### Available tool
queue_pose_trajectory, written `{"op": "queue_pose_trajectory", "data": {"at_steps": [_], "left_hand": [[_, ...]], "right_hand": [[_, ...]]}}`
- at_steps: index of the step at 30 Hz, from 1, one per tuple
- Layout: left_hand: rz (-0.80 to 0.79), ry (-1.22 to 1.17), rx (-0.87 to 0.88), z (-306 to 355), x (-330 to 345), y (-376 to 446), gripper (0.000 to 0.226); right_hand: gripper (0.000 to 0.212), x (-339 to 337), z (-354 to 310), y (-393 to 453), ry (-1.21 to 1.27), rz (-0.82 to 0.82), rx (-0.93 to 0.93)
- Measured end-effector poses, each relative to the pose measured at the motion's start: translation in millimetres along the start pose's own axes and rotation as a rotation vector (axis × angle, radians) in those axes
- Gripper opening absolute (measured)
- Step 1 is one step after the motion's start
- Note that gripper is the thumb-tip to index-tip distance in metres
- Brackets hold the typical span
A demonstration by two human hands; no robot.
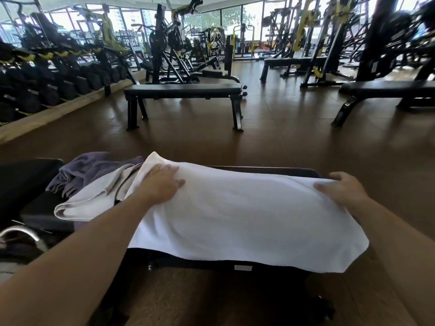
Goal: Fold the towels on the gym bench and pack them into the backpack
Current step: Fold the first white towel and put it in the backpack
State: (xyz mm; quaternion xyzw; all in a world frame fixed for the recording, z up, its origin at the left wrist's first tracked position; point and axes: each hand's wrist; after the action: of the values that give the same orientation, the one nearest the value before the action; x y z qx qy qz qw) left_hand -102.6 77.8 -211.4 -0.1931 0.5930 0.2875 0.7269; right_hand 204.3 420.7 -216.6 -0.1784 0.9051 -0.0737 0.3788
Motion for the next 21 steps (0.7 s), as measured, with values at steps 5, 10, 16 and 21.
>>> {"op": "queue_pose_trajectory", "data": {"at_steps": [5, 10, 16, 21], "left_hand": [[0.031, 0.272, -0.021, 5.2, 14.5, 3.2, 0.067], [0.210, 0.281, 0.118, 58.4, 17.8, -0.1, 0.066], [-0.013, -0.107, 0.488, 158.0, 37.9, -16.2, 0.069], [-0.284, 0.070, 0.394, 173.4, 72.5, -9.9, 0.075]], "right_hand": [[0.059, -10.7, 18.0, -4.4, 0.043, -0.024, 0.183], [0.027, -17.0, 0.3, -9.9, 0.093, 0.069, -0.070], [0.027, -30.1, -48.1, -35.1, 0.575, -0.431, 0.227], [0.035, -26.6, -76.9, -52.0, 0.600, -0.535, 0.112]]}}
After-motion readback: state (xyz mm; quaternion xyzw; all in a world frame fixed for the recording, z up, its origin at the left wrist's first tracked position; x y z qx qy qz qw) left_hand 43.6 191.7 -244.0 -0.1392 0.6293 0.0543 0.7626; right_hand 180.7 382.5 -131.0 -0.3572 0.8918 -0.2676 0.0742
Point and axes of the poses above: each hand's wrist, its own y-axis towards the middle knuckle, its own x-axis out of the palm, z = x × y, and after that the axes turned 14 degrees about x, right-handed
